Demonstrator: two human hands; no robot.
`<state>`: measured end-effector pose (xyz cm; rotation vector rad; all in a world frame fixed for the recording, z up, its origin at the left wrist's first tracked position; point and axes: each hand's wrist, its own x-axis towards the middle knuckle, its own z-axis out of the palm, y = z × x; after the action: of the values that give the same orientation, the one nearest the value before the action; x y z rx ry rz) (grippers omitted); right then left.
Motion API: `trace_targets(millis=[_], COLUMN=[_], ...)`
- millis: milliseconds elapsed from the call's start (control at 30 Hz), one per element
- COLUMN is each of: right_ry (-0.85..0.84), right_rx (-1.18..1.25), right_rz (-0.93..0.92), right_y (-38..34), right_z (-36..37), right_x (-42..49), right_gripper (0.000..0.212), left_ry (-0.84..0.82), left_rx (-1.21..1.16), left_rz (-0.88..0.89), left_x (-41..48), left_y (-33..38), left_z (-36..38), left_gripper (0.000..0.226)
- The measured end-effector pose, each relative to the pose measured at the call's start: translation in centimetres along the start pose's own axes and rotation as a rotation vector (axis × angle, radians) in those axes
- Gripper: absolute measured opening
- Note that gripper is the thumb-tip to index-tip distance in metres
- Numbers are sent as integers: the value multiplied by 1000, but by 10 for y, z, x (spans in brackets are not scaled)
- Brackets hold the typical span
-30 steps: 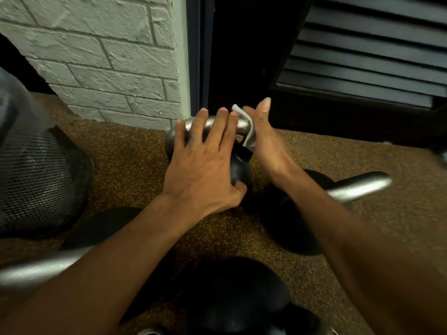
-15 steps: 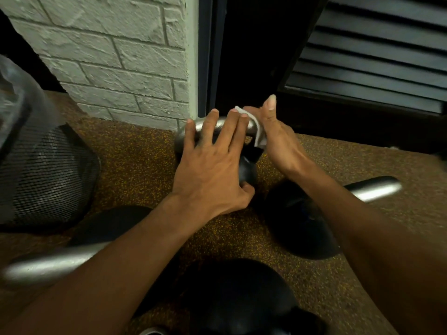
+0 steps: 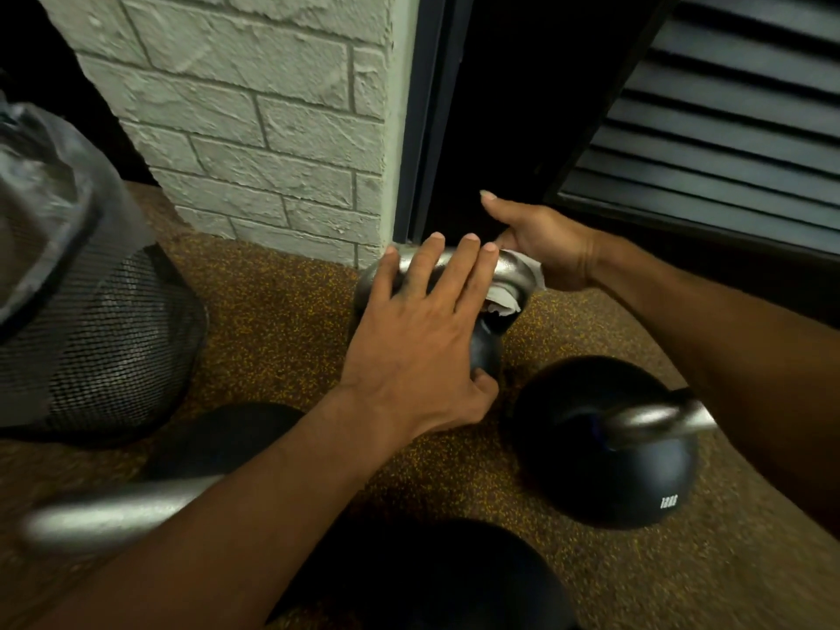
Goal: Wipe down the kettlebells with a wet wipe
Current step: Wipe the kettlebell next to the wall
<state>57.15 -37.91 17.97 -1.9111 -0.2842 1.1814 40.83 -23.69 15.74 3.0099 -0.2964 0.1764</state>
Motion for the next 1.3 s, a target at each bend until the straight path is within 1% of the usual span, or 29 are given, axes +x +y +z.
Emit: trace_targets(millis=[100,267,367,400,467,567,700,767,867,933,967,1067,1100,1200,1233,1300], right_ry=[76,351,497,551,626,653,675,705,754,745,742,733,735,776,780,783], right_rx=[39,-34,-34,-64,-171,-244,-185,-201,-418,-492,-472,-309,-321,-537,-544,-462], right_rz=[-63,-276,-331,-336,-365,-418,-365,-366,-458,-503,-498,-406,-400,-468,-463,-406], right_y=[10,31,47,51,58,72,79,78,80,83,84,81,80,84,87,91], right_z=[3,31,51,57,71,91,95,93,90,88,88,94,97,101,99,97], right_x=[-6,-28,-35,-38,-45,-51,-42,-40,-39,-36,-35,-35,-35,-34,-33,-30], right_gripper=[90,69,70,70,64,62,69,68,67,67,69,77,78,82,82,83], left_ry=[2,-22,-35,-35,-34,-37,-51,-60,-56,-50,-50,-57,-55,-48,-53,-66], left_rx=[-15,-10,-22,-26,-33,-43,-36,-36,-32,-18,-17,-20,-20,-32,-32,-27], left_rz=[1,-9,-14,-13,-9,-11,-16,-19,-12,-11,-14,-17,-16,-22,-22,-21], left_x=[-1,2,2,2,4,5,6,6,5,5,5,5,5,5,5,5], left_y=[1,0,2,2,-1,-3,-2,-2,-2,-2,-2,-2,-2,-2,-1,-1], left_z=[-1,-3,-5,-5,-5,-5,-6,-7,-6,-6,-6,-6,-6,-6,-6,-6], left_gripper=[113,113,114,114,114,113,114,115,114,114,114,115,114,112,112,115])
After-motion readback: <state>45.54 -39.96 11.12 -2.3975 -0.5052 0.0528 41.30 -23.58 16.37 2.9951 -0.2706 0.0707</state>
